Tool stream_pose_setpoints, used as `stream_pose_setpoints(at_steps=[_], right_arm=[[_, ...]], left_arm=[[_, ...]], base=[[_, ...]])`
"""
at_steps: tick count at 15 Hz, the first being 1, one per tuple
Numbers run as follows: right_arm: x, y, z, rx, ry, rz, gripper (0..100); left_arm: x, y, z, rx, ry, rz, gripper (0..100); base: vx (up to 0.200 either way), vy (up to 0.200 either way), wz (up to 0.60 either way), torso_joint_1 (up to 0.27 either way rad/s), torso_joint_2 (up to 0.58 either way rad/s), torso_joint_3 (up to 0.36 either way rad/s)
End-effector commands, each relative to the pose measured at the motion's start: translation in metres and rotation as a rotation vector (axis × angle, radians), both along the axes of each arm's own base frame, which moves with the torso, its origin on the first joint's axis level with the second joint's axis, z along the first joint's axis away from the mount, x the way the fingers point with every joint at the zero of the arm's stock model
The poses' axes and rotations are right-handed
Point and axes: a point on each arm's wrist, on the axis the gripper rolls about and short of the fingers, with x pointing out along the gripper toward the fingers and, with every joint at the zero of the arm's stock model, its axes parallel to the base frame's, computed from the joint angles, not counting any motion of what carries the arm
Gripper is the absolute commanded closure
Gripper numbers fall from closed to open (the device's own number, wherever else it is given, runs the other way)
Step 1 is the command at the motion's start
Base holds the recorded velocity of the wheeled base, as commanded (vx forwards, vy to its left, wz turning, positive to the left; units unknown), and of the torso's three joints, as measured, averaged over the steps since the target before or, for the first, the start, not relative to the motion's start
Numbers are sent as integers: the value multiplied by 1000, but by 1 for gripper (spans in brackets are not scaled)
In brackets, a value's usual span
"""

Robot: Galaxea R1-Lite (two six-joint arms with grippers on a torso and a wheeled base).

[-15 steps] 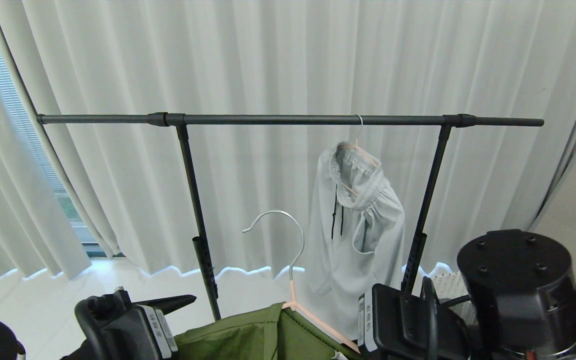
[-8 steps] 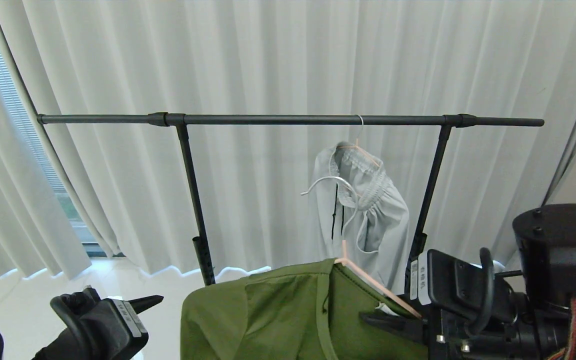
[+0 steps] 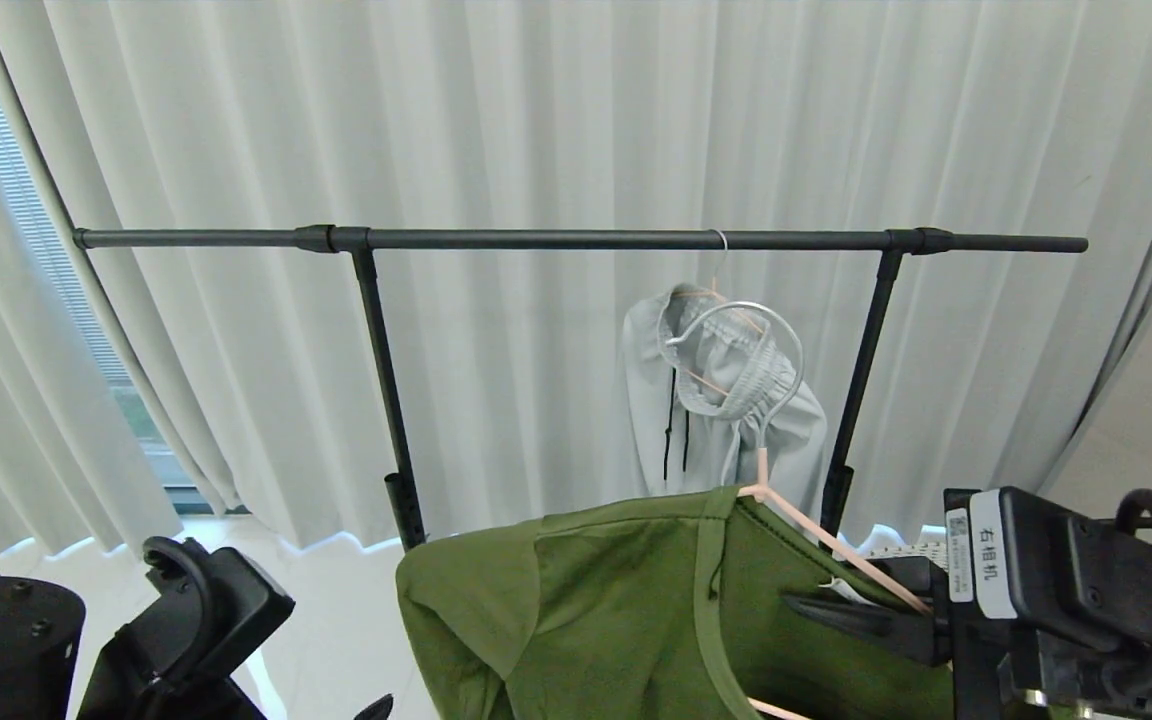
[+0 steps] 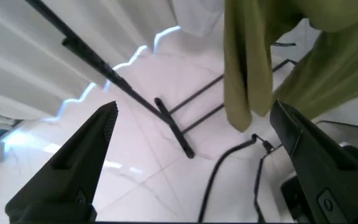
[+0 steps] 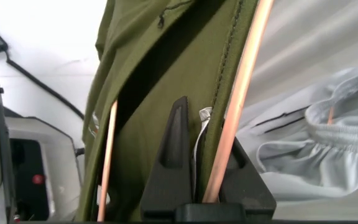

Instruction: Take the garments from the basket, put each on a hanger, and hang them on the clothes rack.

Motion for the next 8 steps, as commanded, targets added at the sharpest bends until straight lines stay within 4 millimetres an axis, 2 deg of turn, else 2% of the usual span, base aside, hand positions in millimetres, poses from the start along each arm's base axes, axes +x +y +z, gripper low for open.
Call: stream_pose_setpoints(at_steps=[1,7,8], right_arm=[[-5,-2,6,22,-17,14,100],[-14,0,9,35,-29,54,100],[-14,0,9,34,-30,52,100]], left_arm=[[6,-3,-3,-7,39,-30,0],[5,-4,-3,-32,51,-65,0],[6,-4,-3,-33,50,-64,100]], base=[[0,0,0,0,0,0],[0,0,0,0,0,0],[0,0,0,0,0,0]])
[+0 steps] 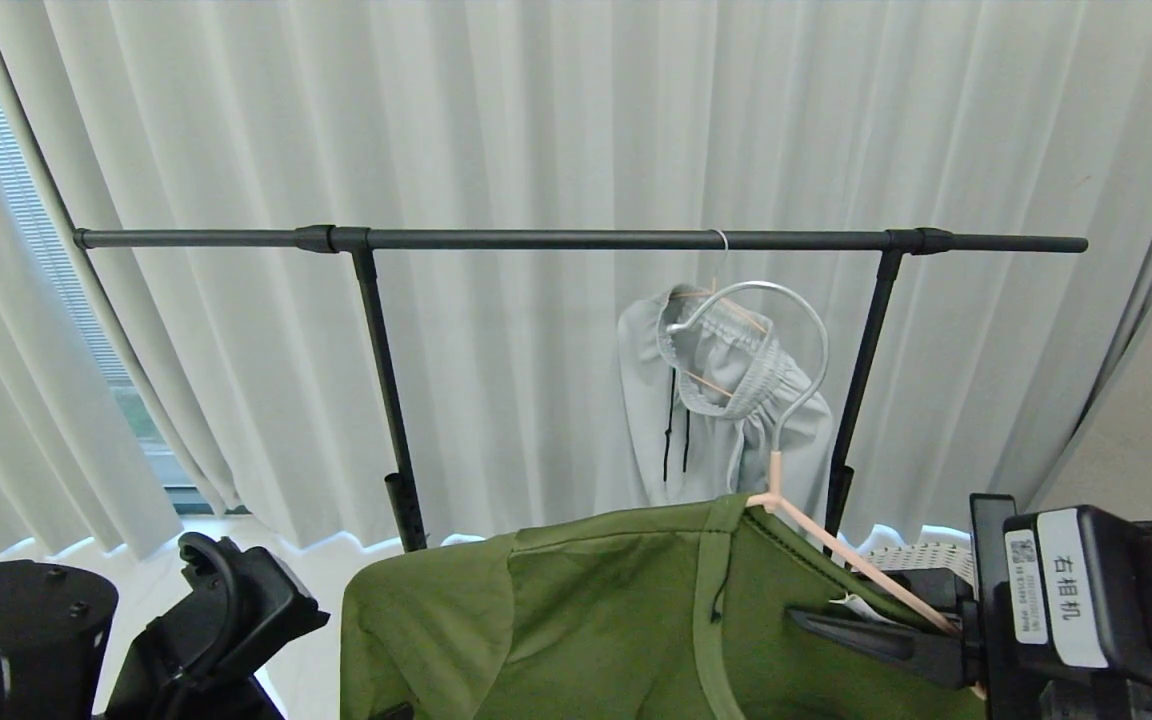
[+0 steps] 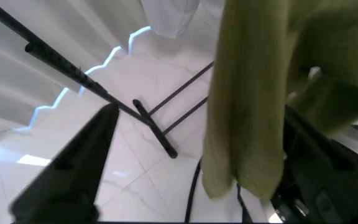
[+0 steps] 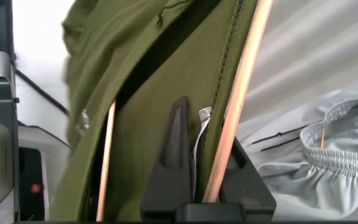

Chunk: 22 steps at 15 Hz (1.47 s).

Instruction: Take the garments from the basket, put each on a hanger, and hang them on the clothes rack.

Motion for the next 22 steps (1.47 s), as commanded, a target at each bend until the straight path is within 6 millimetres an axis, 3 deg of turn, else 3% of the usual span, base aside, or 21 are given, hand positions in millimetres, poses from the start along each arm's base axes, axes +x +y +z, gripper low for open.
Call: stream_pose_setpoints(at_steps=[1,7,12,13,16,22], right_arm=[[0,0,0,1,-2,0,100],[-4,-25,0,-12,7,-70,100],[-4,-31,0,-16,12,-100,100],[-4,-32,0,-16,12,-103,100],[5,-42,-2,-39,19,-210,100],[16,-84,-5,-87,83,-469,100]], left_arm=[[1,1,0,1,1,9,100],[16,35,-2,14,9,276,100],[16,24,3,13,-40,189,100],[16,22,5,7,-54,172,0],[17,20,9,-12,-93,164,0],[21,21,15,-31,-158,187,0]], base=[[0,0,0,0,0,0],[0,0,0,0,0,0],[0,0,0,0,0,0],[0,0,0,0,0,0],[0,0,0,0,0,0],[0,0,0,0,0,0]])
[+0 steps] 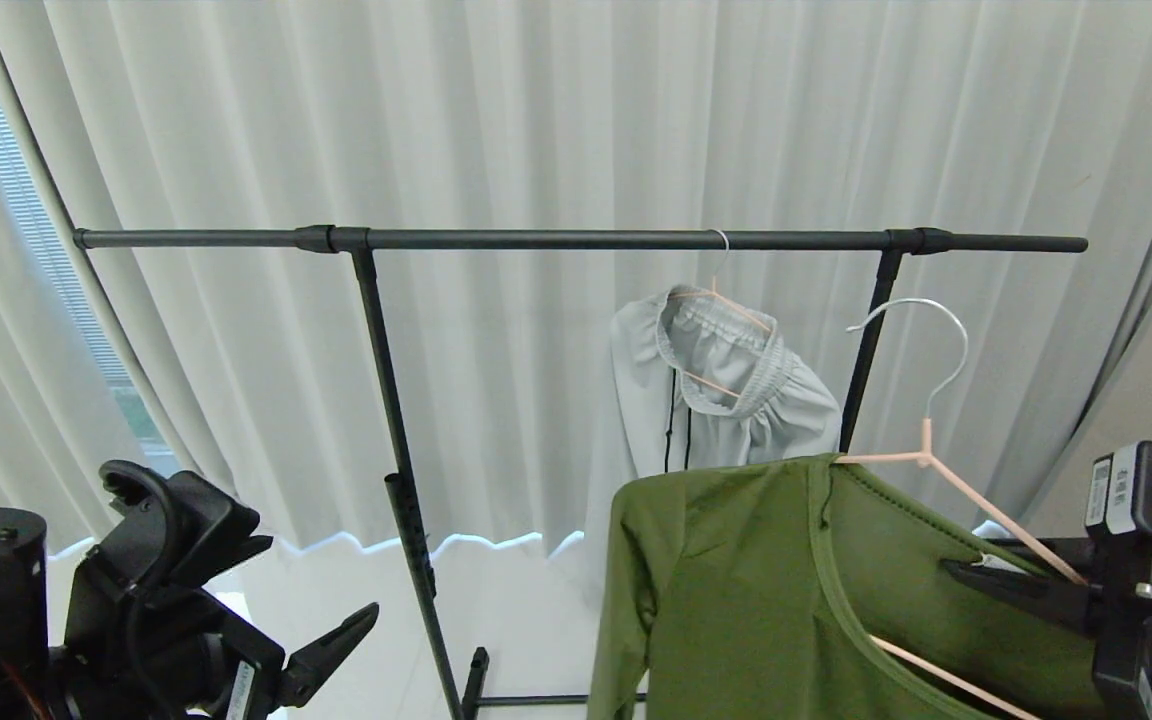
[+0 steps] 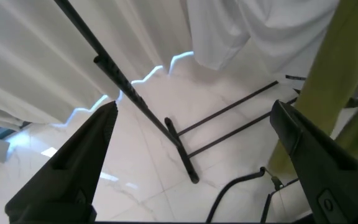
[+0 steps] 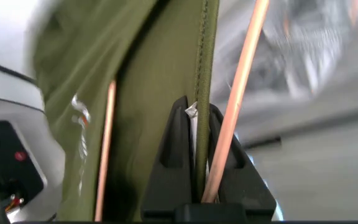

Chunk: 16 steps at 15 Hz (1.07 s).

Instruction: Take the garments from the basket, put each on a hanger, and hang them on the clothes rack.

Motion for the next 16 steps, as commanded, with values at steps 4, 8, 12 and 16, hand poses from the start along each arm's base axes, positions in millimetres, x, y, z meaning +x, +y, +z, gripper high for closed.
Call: stream_pose_setpoints(at_steps=[4,8,12,16], right_arm=[[11,-9,3,-5,-2,-95,100],[21,-4,7,-4,-4,-95,100],[21,-4,7,-4,-4,-95,100],[25,-2,8,-4,-4,-95,100]], left_arm=[[2,-1,3,-10,-35,4,0],[3,0,3,-3,-35,24,0],[3,0,3,4,-40,44,0],[3,0,2,8,-36,43,0]], base=[[0,0,0,0,0,0],[0,50,0,-1,1,2],[0,200,0,1,0,2],[0,50,0,4,1,-2]])
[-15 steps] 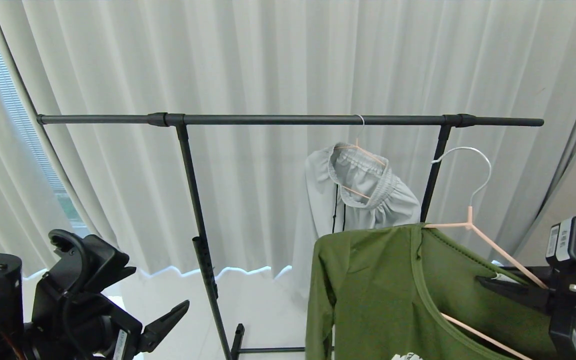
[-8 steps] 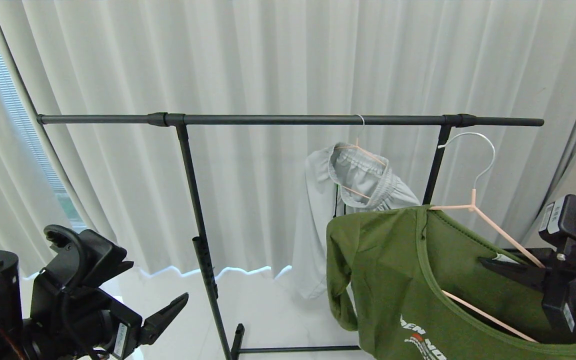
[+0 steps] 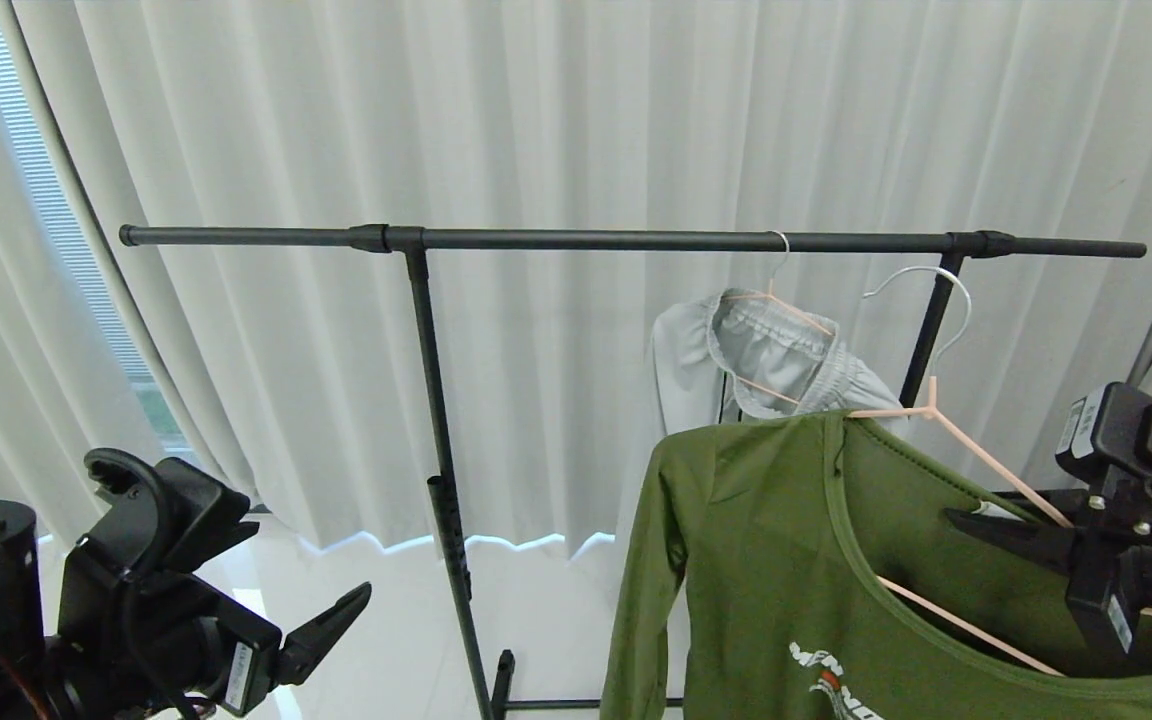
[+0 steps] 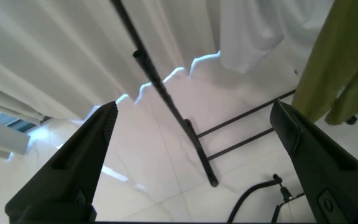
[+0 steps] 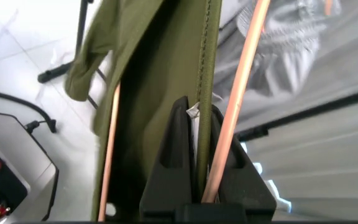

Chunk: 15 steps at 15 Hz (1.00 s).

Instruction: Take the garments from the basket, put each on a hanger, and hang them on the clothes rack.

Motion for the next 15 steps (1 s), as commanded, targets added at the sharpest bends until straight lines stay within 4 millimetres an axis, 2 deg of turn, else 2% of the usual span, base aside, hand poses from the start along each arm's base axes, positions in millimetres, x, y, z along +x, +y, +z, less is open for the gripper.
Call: stream_pose_setpoints(at_steps=[1,5,15], right_arm=[[4,2,1,-3,5,0,100],[19,10,8,0,-3,-2,100],[61,31,21,9,-24,-1,100]], left_arm=[[0,0,-1,1,3,-1,0],[1,0,0,0,-1,-1,0],[0,0,0,2,0,-4,0]], base=[[0,0,0,0,0,0],[0,0,0,0,0,0],[200,0,0,4,5,1]])
